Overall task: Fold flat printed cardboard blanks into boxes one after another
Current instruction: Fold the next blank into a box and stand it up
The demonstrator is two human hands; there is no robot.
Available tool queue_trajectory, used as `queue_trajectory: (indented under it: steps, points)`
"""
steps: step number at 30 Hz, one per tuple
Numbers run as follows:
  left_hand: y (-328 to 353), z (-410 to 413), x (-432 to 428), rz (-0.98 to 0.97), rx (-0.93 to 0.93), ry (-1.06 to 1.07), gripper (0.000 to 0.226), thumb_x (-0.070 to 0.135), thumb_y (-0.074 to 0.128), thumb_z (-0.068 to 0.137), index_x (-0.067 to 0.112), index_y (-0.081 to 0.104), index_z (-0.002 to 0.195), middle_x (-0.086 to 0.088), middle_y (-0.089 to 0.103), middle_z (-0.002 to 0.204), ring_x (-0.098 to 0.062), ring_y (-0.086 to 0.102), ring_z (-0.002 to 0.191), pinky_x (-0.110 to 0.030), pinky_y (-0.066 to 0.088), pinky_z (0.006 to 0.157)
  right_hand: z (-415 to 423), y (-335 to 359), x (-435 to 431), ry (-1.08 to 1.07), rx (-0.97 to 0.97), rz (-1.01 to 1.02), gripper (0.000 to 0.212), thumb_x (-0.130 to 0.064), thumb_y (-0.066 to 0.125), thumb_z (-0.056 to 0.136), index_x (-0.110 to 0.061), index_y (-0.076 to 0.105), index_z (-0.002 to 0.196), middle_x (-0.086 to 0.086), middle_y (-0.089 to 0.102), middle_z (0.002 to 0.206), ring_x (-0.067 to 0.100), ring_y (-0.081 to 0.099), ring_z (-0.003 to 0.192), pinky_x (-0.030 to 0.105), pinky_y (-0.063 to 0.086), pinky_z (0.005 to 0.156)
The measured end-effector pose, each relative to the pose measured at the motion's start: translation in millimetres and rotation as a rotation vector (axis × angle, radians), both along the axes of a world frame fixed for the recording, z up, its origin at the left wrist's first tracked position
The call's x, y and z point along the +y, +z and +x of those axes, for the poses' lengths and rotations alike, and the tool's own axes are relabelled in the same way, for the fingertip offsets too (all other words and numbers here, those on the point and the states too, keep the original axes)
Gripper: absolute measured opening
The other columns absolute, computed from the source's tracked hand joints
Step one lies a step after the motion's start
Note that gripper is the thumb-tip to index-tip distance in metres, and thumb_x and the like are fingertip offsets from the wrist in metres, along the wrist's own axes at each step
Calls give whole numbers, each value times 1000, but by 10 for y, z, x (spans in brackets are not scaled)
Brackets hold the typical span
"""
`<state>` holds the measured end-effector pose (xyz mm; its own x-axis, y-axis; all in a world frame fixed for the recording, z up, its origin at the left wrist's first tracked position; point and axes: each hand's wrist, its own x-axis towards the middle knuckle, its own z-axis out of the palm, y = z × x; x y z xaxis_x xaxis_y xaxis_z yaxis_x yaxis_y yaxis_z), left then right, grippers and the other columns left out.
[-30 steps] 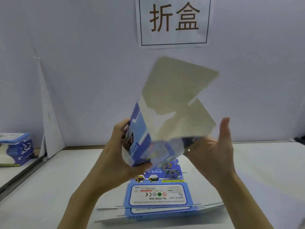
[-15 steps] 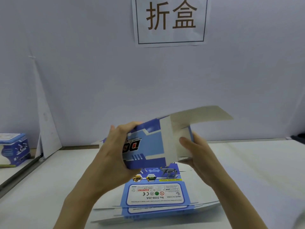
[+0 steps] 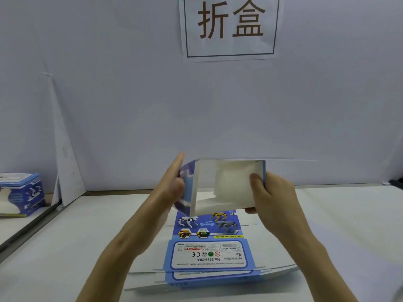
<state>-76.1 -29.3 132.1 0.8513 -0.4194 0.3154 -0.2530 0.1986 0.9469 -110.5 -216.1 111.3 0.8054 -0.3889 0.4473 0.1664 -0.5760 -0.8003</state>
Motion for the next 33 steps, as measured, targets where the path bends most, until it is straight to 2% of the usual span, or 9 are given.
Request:
queue_trajectory:
  steps: [5, 8, 12, 16, 20, 24, 27, 30, 33]
  points:
    - [109, -29, -250, 95, 137, 143, 150, 90, 64, 20, 10, 37, 143, -9, 54, 133, -22, 59, 113, -33, 44, 83, -26, 11, 34, -24, -63, -110, 38, -19, 39, 99, 8, 50, 75, 27, 56, 69, 46, 58, 65, 57, 51, 56]
    - [4, 7, -165, 181, 56, 205, 74, 66, 63, 71, 17, 51, 125, 5, 60, 80, -10, 63, 64, -19, 49, 59, -29, -1, 46, -39, -77, -129, 37, -19, 39, 99, 5, 51, 74, 24, 56, 67, 41, 60, 62, 53, 52, 56]
    - [-173, -100, 84, 314, -123, 337, 23, 45, 47, 86, 24, 55, 95, 16, 66, 67, 8, 62, 64, -6, 43, 47, -72, -44, 197, -25, -173, -283, 41, -19, 45, 100, -25, 34, 60, -11, 42, 50, -1, 54, 49, 13, 38, 41]
    - [-295, 33, 175, 805, -390, 806, 21, 23, 52, 95, 5, 55, 104, 6, 53, 84, -7, 50, 68, -6, 34, 48, -62, -125, 277, 33, -117, -465, 25, -19, 40, 99, -16, 40, 74, -17, 40, 57, 11, 52, 48, 16, 35, 43]
    - [-298, 23, 147, 666, -527, 908, 22, 14, 56, 92, -4, 58, 104, -6, 58, 80, -7, 47, 58, -9, 29, 52, -35, -122, 272, 34, -110, -512, 30, -18, 36, 97, -1, 60, 93, -7, 46, 60, 17, 45, 48, 17, 30, 46]
    - [-294, -31, 120, 608, -502, 823, 20, 7, 62, 88, -4, 59, 104, -16, 63, 82, -32, 64, 74, -26, 41, 59, -28, -137, 218, 25, -14, -561, 30, -18, 40, 100, -4, 51, 124, 10, 62, 118, 22, 56, 72, 20, 53, 63]
    - [-284, -37, 85, 503, -619, 723, 30, 44, 46, 94, 24, 57, 113, -1, 70, 100, 6, 64, 73, -6, 45, 56, -28, -125, 224, -6, -41, -182, 11, -6, 45, 94, -5, 54, 101, -7, 39, 150, 10, 65, 62, 29, 56, 53]
    - [-235, -32, 69, 192, -525, 505, 86, 80, 50, 72, 46, 21, 145, 26, 44, 136, 24, 43, 114, 6, 36, 80, 2, -51, 148, 89, 58, 480, 20, -1, 41, 90, -9, 49, 106, 10, 65, 95, 20, 69, 52, 34, 57, 47]
    - [-324, 11, 37, 375, -763, 500, 114, 73, 64, 61, 46, -6, 146, 22, 8, 157, -1, 15, 145, -32, 27, 116, -55, 53, 108, 316, 202, 728, 10, -10, 42, 93, -7, 52, 96, 20, 72, 72, 34, 71, 61, 31, 56, 49]
